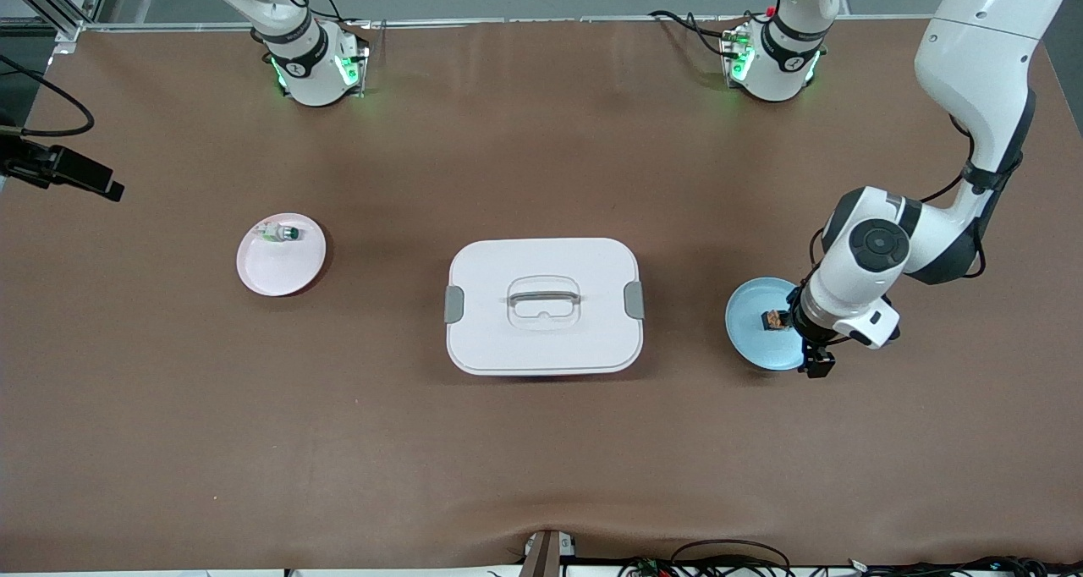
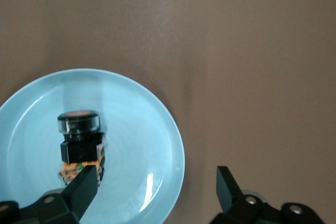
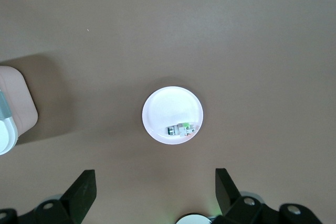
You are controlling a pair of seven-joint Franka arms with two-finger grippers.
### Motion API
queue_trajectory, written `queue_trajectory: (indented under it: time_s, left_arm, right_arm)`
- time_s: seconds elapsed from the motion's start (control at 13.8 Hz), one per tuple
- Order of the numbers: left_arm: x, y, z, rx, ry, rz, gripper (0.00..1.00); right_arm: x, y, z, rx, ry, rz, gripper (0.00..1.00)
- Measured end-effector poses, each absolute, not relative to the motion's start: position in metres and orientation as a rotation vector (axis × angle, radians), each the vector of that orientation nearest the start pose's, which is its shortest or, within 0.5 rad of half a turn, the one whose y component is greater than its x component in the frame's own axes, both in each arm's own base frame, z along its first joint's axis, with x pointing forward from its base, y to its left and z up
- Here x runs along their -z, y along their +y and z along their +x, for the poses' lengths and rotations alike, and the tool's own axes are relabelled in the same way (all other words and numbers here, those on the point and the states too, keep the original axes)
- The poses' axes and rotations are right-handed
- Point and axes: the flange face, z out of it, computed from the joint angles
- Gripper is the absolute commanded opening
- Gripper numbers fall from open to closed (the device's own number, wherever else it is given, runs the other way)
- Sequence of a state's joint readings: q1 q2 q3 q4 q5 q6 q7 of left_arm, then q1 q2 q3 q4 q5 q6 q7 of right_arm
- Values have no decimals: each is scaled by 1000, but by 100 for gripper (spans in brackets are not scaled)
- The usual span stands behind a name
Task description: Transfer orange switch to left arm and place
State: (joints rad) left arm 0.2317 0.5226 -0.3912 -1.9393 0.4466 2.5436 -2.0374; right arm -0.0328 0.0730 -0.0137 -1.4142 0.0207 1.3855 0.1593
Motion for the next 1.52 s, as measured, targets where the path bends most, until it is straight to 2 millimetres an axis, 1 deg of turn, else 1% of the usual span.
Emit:
queue_trajectory:
  time_s: [0.22, 0.43, 0.65, 0.87, 1.01, 1.09, 1.3, 1.52]
  left_arm:
    - [-259, -87, 626, -110, 1954, 2331, 100]
    - [-280, -82, 618, -69, 1673, 2568, 100]
    - [-293, -75, 613, -71, 1299, 2792, 100]
    - [-307, -72, 613, -106, 839, 2962, 100]
    - [-316, -69, 613, -132, 573, 3029, 100]
    - [-319, -67, 613, -140, 482, 3044, 100]
    - [-332, -62, 614, -174, 243, 3065, 100]
    - [-357, -59, 614, -241, 86, 3073, 100]
  right_arm:
    - [-640, -23, 556, -163, 318, -3107, 100]
    - [-642, -21, 554, -157, 312, -3101, 100]
    - [-647, -16, 553, -131, 298, -3080, 100]
    - [-649, -15, 552, -115, 296, -3076, 100]
    - [-648, -15, 553, -107, 296, -3076, 100]
    - [-648, -15, 553, -102, 296, -3076, 100]
    - [-647, -15, 551, -77, 297, -3075, 100]
    - [-647, -15, 549, -64, 296, -3075, 100]
